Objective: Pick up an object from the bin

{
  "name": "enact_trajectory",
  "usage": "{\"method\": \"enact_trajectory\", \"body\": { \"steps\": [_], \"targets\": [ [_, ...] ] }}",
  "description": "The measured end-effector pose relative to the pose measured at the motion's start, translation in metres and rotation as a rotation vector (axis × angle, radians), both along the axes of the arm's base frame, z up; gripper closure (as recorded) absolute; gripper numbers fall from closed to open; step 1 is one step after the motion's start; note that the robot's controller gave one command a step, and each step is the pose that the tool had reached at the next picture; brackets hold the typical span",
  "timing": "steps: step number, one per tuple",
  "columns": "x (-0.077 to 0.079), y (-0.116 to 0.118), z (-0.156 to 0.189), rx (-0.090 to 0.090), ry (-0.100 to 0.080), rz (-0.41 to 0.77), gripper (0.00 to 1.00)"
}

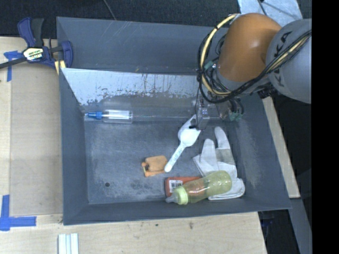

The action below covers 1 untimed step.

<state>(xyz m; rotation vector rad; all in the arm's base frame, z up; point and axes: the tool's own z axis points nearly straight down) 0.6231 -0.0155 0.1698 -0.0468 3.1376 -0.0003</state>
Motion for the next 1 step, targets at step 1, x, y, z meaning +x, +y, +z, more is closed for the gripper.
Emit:
{"method": "enact_trajectory", "body": {
  "steps": [1],
  "targets": [
    [0.0000, 0.0001, 0.0000, 0.000, 0.000, 0.000, 1.00]
  ]
}}
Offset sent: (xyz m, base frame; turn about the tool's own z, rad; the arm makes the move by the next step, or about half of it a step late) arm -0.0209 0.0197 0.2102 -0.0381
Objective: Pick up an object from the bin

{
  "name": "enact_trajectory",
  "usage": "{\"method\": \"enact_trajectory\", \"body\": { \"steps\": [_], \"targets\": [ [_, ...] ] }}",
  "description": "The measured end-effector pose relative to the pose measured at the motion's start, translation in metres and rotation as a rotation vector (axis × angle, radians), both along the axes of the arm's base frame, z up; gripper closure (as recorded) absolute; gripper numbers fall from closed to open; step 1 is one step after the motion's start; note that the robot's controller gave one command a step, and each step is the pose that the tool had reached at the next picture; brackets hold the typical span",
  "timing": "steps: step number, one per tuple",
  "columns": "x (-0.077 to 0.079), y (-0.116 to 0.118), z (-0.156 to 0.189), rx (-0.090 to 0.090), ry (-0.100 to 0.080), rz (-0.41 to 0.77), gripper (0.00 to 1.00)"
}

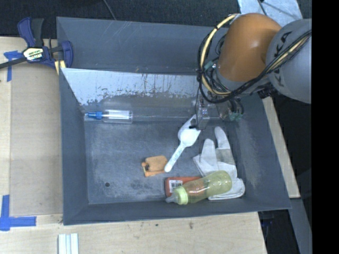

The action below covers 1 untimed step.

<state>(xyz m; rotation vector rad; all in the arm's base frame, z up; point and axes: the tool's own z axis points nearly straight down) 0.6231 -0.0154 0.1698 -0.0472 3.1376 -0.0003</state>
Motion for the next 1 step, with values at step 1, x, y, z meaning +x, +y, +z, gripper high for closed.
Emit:
{"method": "enact_trajectory", "body": {
  "steps": [1],
  "targets": [
    [-0.0065, 0.0043, 0.0519, 0.000, 0.006, 0.009, 1.00]
  ]
}}
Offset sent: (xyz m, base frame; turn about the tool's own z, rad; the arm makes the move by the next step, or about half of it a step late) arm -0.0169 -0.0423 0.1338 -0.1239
